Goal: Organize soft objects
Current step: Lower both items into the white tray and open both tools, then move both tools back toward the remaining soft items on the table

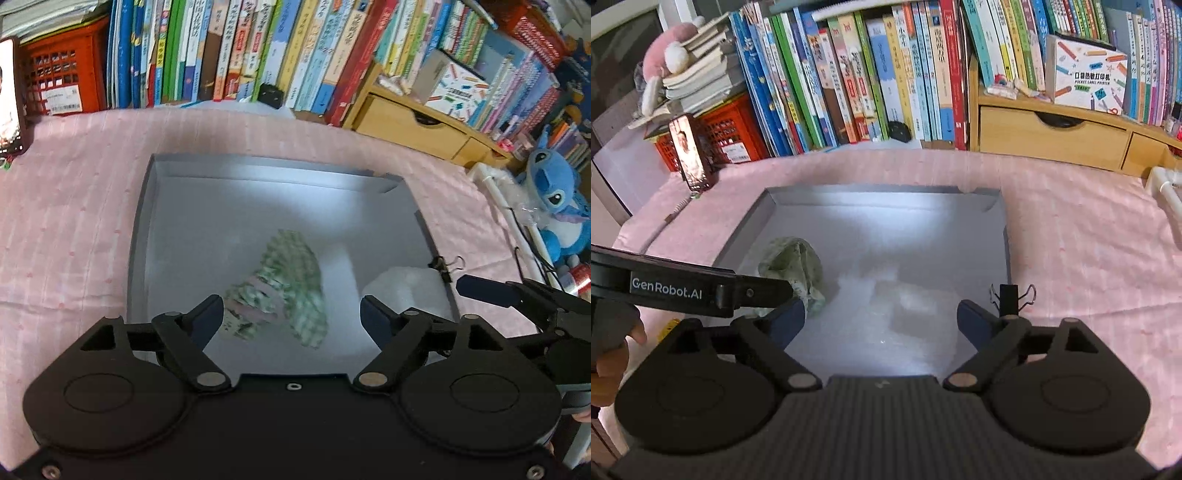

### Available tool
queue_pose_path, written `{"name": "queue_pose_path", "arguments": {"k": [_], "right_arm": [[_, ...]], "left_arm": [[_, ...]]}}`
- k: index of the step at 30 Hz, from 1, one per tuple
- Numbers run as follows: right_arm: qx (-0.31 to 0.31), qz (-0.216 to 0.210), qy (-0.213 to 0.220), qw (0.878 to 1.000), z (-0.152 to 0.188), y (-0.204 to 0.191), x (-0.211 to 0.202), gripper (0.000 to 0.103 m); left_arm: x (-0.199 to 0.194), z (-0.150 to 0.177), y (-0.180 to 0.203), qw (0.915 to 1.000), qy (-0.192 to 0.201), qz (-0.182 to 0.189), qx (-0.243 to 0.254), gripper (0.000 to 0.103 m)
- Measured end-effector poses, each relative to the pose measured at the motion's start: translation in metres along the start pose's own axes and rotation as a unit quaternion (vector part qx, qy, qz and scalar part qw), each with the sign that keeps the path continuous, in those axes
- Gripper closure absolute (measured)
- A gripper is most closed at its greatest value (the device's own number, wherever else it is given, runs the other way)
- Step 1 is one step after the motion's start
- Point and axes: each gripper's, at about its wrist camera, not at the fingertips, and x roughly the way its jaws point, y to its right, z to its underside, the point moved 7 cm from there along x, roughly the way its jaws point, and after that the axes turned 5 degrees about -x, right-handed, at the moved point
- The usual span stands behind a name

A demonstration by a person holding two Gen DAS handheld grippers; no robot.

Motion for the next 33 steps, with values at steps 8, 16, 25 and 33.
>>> {"name": "queue_pose_path", "arguments": {"k": [8,16,25,33], "right_arm": [[-0.018,0.002,0.043,0.999,0.006,-0.006,-0.033,0.006],[-0.039,0.004,0.104,0.994,0.015,-0.018,-0.076,0.005],[-0.043,-0.004,0.165,0.985,0.032,-0.025,-0.12,0.003],[-0.036,-0.004,0.205,0.978,0.057,-0.03,-0.149,0.003]], "left_arm": [[-0.03,0.013,0.011,0.999,0.032,0.017,0.025,0.021],[-0.073,0.033,0.027,0.9942,0.079,0.055,0.049,0.018],[-0.122,0.061,0.041,0.9833,0.143,0.081,0.079,0.014],[-0.148,0.097,0.033,0.9746,0.19,0.079,0.087,0.012]]}}
